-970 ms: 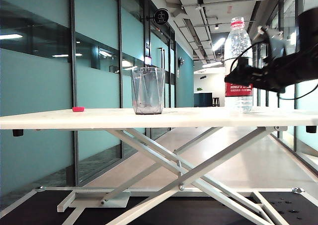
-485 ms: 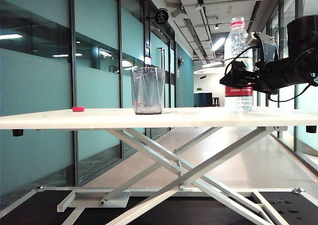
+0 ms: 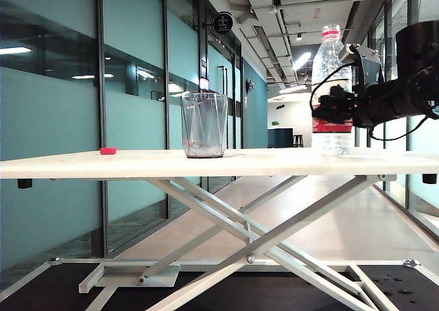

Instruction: Pick up the mineral water bottle on the table and pour water into the mug until it's half full.

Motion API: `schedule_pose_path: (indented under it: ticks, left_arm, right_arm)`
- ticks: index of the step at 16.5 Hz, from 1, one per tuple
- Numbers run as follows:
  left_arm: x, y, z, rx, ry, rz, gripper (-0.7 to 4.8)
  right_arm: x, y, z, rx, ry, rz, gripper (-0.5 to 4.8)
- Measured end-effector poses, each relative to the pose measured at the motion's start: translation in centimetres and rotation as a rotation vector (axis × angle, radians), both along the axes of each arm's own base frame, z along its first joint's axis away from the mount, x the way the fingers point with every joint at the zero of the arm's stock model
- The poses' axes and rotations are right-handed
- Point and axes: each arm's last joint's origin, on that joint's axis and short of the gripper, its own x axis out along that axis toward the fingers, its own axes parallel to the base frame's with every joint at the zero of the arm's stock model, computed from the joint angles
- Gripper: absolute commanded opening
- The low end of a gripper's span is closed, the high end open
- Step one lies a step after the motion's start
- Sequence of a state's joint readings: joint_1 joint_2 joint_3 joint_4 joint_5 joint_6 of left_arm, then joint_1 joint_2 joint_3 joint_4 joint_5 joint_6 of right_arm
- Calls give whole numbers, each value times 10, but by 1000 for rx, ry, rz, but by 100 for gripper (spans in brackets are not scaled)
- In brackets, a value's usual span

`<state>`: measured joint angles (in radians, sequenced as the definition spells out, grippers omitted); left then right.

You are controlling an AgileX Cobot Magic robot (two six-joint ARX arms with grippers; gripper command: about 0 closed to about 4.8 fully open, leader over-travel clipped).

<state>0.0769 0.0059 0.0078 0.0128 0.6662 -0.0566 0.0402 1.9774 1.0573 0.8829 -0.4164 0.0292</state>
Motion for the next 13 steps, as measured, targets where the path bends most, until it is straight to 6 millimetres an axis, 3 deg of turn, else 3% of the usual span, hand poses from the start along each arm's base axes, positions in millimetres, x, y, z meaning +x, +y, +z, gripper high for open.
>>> schedule_pose_path:
  ticks: [5,13]
  left_arm:
    - [0,0,-1,-1,12,0,-5]
    - [0,0,-1,-1,12,0,-5]
  right_arm:
    - [-2,2,3,-48,-2,14,175]
    - [-26,41,32,-446,45,44,180]
